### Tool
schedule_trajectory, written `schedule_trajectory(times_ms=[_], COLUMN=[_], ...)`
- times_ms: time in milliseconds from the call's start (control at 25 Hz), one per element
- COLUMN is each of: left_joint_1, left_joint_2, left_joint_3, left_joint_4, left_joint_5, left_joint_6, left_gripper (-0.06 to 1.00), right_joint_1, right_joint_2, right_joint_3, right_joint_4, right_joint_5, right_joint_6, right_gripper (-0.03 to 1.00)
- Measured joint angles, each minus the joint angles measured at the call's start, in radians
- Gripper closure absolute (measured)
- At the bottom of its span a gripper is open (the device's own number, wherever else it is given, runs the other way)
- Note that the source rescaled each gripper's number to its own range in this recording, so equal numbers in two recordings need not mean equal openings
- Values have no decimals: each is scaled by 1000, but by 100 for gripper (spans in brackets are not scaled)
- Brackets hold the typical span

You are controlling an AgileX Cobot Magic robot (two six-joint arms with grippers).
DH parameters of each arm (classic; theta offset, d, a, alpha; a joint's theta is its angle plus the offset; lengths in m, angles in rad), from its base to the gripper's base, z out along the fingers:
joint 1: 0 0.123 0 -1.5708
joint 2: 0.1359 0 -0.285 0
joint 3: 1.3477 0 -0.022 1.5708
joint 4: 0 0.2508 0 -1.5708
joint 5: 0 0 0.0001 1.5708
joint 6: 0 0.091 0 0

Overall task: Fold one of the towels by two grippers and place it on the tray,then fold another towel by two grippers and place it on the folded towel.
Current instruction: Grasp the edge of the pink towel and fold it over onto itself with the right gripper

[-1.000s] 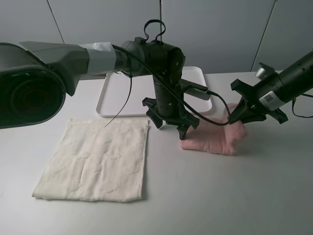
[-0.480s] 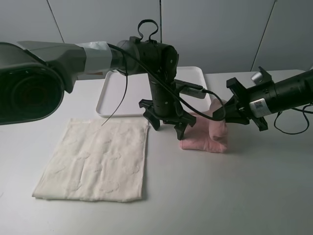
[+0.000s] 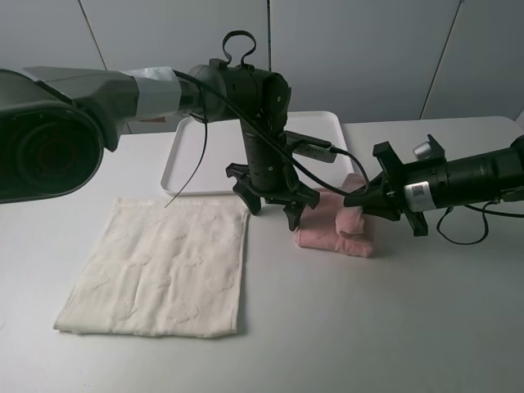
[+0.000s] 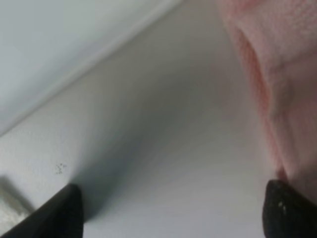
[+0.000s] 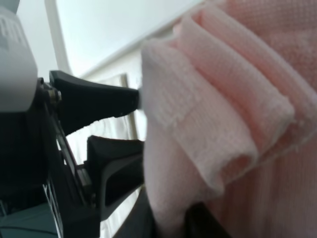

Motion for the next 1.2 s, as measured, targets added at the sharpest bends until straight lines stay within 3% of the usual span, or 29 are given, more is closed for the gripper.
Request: schedule_trajectory(times_ms=[240, 440, 720, 1000, 1080, 1200], left_joint_1=[12, 75, 158, 170, 170, 170], left_joint_2=[0, -8, -61, -81, -81, -84], left_joint_3=[0, 0, 0, 0, 0, 0], left_joint_4=[0, -23, -164, -260, -268, -270], left_joint_5=[-10, -22, -25, 0, 25, 53], left_joint_6=[15, 34, 108, 197, 220, 238], left_gripper=[-4, -4, -4, -4, -4, -4], right_joint_1=[0, 0, 2, 136, 180, 213], right_joint_2=[14, 14, 14, 16, 16, 16], right_joint_3=[2, 2, 2, 2, 0, -16], right_joint_4=[26, 26, 28, 122, 130, 131], right_joint_5=[0, -2, -6, -62, -92, -109], right_joint_6=[-30, -49, -54, -82, -99, -109], right_gripper=[91, 91, 89, 65, 53, 28])
